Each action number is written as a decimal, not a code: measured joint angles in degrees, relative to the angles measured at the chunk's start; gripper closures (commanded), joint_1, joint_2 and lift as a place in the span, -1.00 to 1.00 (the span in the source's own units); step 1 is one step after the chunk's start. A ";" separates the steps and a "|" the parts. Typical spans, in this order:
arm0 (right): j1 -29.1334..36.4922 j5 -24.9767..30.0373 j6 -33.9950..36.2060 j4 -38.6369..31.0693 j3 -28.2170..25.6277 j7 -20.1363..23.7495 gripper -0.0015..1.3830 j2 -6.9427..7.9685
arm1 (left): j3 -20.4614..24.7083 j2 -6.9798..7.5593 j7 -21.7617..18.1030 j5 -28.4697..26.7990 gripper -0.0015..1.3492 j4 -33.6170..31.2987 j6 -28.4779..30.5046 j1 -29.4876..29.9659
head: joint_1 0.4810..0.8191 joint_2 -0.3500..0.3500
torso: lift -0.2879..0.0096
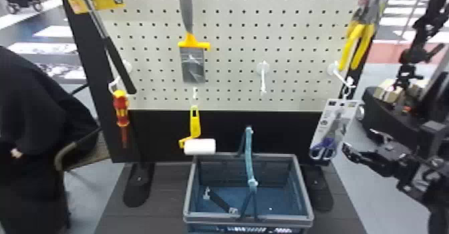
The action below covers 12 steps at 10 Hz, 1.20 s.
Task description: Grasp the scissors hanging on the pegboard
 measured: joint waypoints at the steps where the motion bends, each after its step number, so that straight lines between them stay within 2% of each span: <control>1: -1.79 -2.17 1.13 1.74 2.81 0.82 -0.86 -0.88 | -0.04 -0.07 -0.02 0.03 -0.79 0.19 0.00 -0.11 | -0.60 0.00 | 0.26; 3: -5.50 -6.21 1.70 6.03 8.97 1.76 -0.86 -1.94 | -0.38 -0.09 -0.45 0.10 -0.79 0.92 -0.10 -1.12 | -0.60 0.00 | 0.26; 6: -5.83 -5.93 1.65 4.72 10.03 1.84 -0.86 -1.95 | -0.49 -0.03 -0.52 0.42 -0.79 1.55 -0.33 -1.52 | -0.60 0.00 | 0.26; 7: -4.95 -5.42 1.82 2.26 10.04 1.80 -0.72 -1.82 | -0.42 -0.03 -0.51 0.47 -0.79 1.55 -0.51 -1.40 | -0.60 0.00 | 0.26; 8: -4.32 -5.07 2.08 0.47 10.04 1.81 -0.12 -1.69 | -0.39 -0.03 -0.51 0.48 -0.79 1.55 -0.60 -1.32 | -0.60 0.00 | 0.26; 9: -3.87 -5.08 2.50 -0.01 10.04 1.70 0.32 -1.55 | -0.37 -0.02 -0.52 0.48 -0.79 1.55 -0.63 -1.35 | -0.60 0.00 | 0.26; 10: -3.32 -5.67 2.26 0.12 9.99 1.43 0.47 -1.41 | -0.37 0.06 -0.50 0.51 -0.79 1.52 -0.69 -1.35 | -0.60 0.00 | 0.26; 11: -2.67 -6.42 1.92 0.13 9.91 1.03 0.91 -1.30 | -0.37 0.11 -0.51 0.56 -0.79 1.50 -0.72 -1.19 | -0.60 0.00 | 0.26; 12: -2.08 -6.70 1.83 -0.47 9.70 0.55 0.87 -1.19 | -0.37 0.11 -0.52 0.62 -0.79 1.49 -0.76 -1.06 | -0.60 0.00 | 0.26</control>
